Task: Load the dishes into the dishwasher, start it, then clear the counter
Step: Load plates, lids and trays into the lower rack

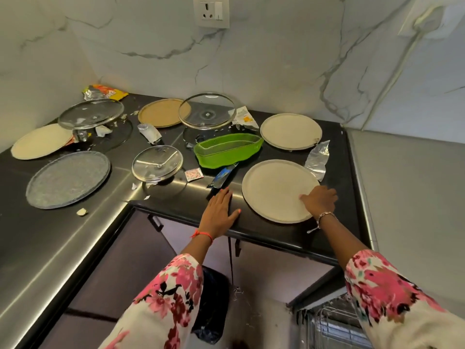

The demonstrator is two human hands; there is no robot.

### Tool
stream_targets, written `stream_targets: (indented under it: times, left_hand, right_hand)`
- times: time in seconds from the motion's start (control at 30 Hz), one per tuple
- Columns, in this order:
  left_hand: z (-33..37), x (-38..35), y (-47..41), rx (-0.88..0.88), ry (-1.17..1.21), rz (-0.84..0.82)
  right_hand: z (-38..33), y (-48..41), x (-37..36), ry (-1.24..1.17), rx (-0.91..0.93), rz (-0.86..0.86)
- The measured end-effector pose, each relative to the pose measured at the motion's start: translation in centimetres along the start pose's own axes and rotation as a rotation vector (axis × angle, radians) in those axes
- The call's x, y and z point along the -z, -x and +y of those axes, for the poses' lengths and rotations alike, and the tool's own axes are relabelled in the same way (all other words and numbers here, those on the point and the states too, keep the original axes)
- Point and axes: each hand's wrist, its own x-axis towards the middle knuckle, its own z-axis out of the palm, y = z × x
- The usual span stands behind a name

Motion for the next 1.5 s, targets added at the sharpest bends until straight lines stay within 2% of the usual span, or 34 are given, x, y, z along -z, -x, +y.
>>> stream_targets:
  times: [0.17,0.2,0.3,0.4,0.53,0.63,0.83,0.93,1.13,1.3,1.5]
  left_hand:
    - [-0.2,-1.4,0.1,-0.012,-0.102,0.101]
    - [-0.2,-1.4,0.0,-0.013,-0.106,0.110]
    - [-0.3,-1.5,-0.2,-0.019,-0.122,0.126]
    - [-0.3,-1.4,-0.4,-0.023,-0.111,0.122]
    - [-0.4,-0.9,-0.7,-0.015,-0.090,0.021]
    - [-0.2,-0.4,0.0,-0.006,-0.043,-0.077]
    - [1.7,-1.8,8.0,-0.025,0.077,0.024]
    - [3.0,-4.0,15.1,-0.032,0.093,0.055]
    - [6.9,-9.6,30.5,-0.069,0.148,0.022]
    - [12.0,-14.3,42.6,-0.066,0.164,-0.151]
    - [18.5,-19.7,49.8,-0.158,0.167,-0.277]
  right_hand:
    - [-0.1,-2.3,0.2,-0.157,-0.096,-0.053]
    - [0.1,-2.7,0.4,-0.247,-0.128,-0.068]
    - [0.2,-3.4,1.5,-0.718,-0.248,-0.214]
    - [0.1,-3.6,1.9,-0.946,-0.307,-0.328]
    - [0.4,-2.3,1.1,-1.120,-0.310,-0.441]
    - [1.0,-0.6,0.9,-1.196,-0.269,-0.411]
    - [5.1,5.1,2.0,-1.243,-0.189,-0.324]
    - [9.7,10.7,2.7,-1.291,-0.167,-0.285]
    - [23.0,23.2,3.2,-1.312,-0.140,-0.340]
    - [35.7,31.8,3.6,-1.288,-0.346,-0.300]
    - [49.7,37.6,5.9,-1.296,-0.581,-0.154]
